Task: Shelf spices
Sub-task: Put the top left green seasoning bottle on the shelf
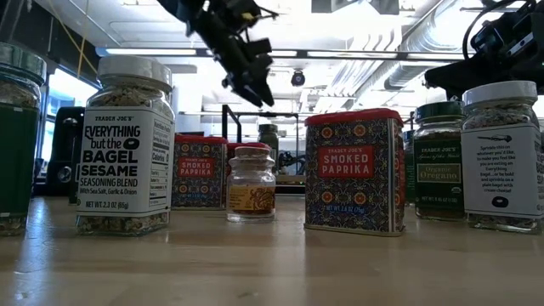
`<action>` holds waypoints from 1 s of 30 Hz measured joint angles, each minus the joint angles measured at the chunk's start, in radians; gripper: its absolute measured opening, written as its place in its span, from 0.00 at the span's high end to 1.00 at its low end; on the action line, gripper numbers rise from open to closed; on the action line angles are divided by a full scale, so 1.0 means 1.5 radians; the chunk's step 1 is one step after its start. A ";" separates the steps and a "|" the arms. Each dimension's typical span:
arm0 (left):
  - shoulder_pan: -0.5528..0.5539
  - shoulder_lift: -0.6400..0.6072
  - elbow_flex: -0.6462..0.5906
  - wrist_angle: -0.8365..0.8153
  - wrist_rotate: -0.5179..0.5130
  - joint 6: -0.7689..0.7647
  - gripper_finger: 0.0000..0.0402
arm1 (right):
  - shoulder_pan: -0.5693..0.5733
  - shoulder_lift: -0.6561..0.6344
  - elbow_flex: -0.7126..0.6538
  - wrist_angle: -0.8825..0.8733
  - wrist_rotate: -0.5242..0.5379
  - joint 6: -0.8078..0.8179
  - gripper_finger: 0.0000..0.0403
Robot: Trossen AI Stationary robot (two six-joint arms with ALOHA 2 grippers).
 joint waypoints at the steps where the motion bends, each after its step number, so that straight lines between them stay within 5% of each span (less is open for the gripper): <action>1: 0.001 -0.008 0.000 -0.009 -0.011 0.000 0.37 | 0.000 0.000 0.000 0.000 0.000 0.000 1.00; 16: 0.012 0.040 0.000 -0.070 0.028 -0.018 0.66 | 0.000 0.000 0.000 0.000 0.000 0.000 1.00; 30: -0.020 0.068 -0.001 0.090 0.141 -0.064 0.82 | 0.000 0.000 0.000 0.000 0.000 0.000 1.00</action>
